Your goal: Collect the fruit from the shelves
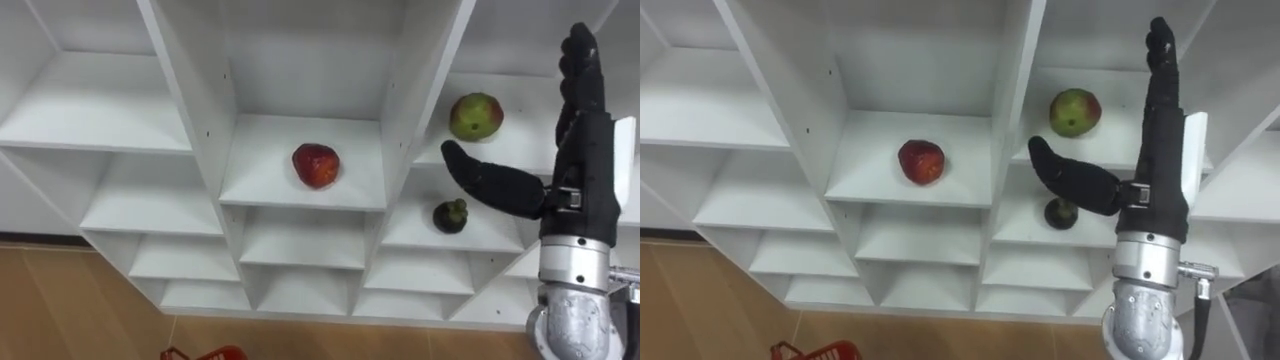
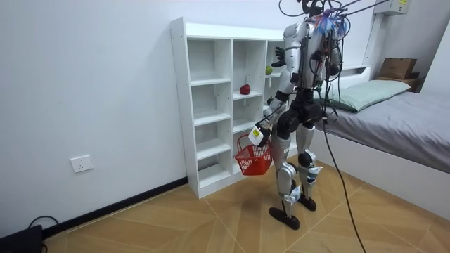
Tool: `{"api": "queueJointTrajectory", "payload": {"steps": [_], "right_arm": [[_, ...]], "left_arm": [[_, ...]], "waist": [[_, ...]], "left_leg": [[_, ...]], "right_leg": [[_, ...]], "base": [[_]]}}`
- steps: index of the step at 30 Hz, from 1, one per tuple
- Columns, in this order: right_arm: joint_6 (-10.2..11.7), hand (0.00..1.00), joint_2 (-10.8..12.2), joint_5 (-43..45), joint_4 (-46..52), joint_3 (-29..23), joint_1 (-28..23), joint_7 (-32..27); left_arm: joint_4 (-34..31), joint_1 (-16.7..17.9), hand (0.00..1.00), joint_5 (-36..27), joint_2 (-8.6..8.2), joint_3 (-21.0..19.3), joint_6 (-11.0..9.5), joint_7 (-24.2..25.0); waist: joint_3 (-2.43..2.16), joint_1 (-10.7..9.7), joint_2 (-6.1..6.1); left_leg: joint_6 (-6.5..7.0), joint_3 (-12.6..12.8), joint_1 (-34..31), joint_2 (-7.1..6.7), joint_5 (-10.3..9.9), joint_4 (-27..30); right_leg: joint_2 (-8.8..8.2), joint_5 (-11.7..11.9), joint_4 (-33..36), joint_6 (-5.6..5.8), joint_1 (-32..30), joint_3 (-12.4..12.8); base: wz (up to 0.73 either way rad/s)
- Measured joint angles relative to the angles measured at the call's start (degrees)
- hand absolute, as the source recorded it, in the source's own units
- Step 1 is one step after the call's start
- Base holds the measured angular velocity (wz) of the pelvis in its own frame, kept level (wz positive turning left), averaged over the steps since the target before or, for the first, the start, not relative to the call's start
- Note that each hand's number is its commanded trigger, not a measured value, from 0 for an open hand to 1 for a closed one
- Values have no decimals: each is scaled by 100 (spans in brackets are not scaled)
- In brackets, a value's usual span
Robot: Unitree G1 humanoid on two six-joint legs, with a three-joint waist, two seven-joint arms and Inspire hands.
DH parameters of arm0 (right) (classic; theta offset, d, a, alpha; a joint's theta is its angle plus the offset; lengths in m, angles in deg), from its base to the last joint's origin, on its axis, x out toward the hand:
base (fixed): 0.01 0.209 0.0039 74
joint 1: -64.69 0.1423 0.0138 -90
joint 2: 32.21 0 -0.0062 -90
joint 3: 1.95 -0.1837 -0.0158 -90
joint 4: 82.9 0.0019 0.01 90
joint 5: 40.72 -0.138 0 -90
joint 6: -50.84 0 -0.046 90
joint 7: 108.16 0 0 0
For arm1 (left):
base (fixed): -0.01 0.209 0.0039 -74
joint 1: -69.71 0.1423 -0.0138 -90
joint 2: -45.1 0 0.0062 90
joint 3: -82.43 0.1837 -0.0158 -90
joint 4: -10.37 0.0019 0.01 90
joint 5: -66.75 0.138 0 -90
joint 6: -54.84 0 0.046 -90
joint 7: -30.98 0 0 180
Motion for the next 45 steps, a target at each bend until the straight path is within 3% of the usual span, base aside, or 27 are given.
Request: {"api": "queueJointTrajectory", "payload": {"steps": [9, 20, 38, 45], "right_arm": [[-6, 0, 8, -169, -386, -722, 483, 113], [-249, 0, 7, -505, -774, -811, 609, 125], [-249, 0, 5, -648, -820, -813, 609, 185], [-312, 0, 4, -642, -1297, -805, 810, 364]], "left_arm": [[-156, 68, 100, 72, 0, -142, 56, 110], [-221, 73, 100, 186, -5, -325, 172, 234], [-374, 129, 100, 183, -5, -396, 173, 390], [-388, 127, 100, 172, -11, -399, 173, 388]], "waist": [[26, 17, 7], [4, 33, -46], [-2, 31, -81], [8, 75, -82]], "left_leg": [[0, 4, -18, -3, 0, -2], [0, -22, -17, -3, 1, 4], [2, -122, -65, -21, 2, 84], [2, -181, -45, -22, 2, 83]], "right_leg": [[1, -1, -8, 1, 1, 17], [-12, -1, 2, 1, -8, -69], [-37, -1, -6, 1, 8, -145], [-43, -1, 4, 2, 41, -200]], "base": [[0], [1], [1], [3]]}}
